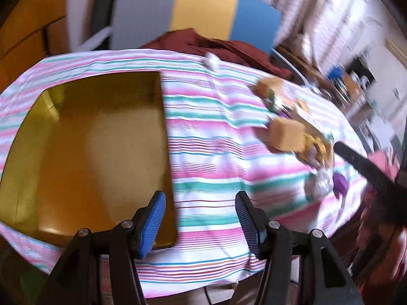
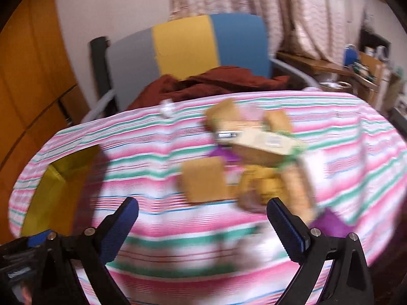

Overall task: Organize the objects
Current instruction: 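Move the left tool to the clear plastic bag while the right tool approaches the purple pouch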

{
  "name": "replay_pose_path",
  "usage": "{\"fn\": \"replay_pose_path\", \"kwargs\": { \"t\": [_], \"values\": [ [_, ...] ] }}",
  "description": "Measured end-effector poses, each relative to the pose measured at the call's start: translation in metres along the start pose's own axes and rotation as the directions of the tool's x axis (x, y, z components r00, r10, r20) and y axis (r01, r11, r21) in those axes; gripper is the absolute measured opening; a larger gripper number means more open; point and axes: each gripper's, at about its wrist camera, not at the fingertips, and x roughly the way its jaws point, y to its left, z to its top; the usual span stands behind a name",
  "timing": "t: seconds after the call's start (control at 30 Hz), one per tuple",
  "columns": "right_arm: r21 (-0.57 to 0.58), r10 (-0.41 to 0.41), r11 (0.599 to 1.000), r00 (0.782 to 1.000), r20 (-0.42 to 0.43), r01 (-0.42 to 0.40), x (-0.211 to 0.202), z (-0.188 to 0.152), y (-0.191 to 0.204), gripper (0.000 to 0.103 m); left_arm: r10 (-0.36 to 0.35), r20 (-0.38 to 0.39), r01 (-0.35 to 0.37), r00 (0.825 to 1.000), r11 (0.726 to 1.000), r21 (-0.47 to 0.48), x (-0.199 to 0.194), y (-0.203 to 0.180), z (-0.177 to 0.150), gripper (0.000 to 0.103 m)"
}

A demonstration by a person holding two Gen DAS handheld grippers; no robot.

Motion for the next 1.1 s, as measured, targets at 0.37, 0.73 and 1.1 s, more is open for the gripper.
{"fn": "replay_pose_path", "kwargs": {
  "t": [0.37, 0.73, 1.1],
  "values": [
    [-0.021, -0.082, 0.997, 0.992, -0.094, 0.080, 0.026, -0.029, -0.132, 0.076, -0.160, -0.105, 0.180, 0.981, 0.959, 0.221, 0.035, -0.090, 0.004, 0.065],
    [0.068, -0.004, 0.998, 0.998, -0.063, 0.008, 0.041, -0.051, -0.155, 0.065, -0.269, -0.194, 0.321, 0.943, 0.890, 0.325, 0.072, -0.152, 0.007, 0.065],
    [0.105, 0.001, 0.994, 1.000, -0.030, 0.002, 0.038, -0.059, -0.155, 0.064, -0.292, -0.241, 0.368, 0.926, 0.840, 0.398, 0.108, -0.202, 0.007, 0.065]
  ]
}}
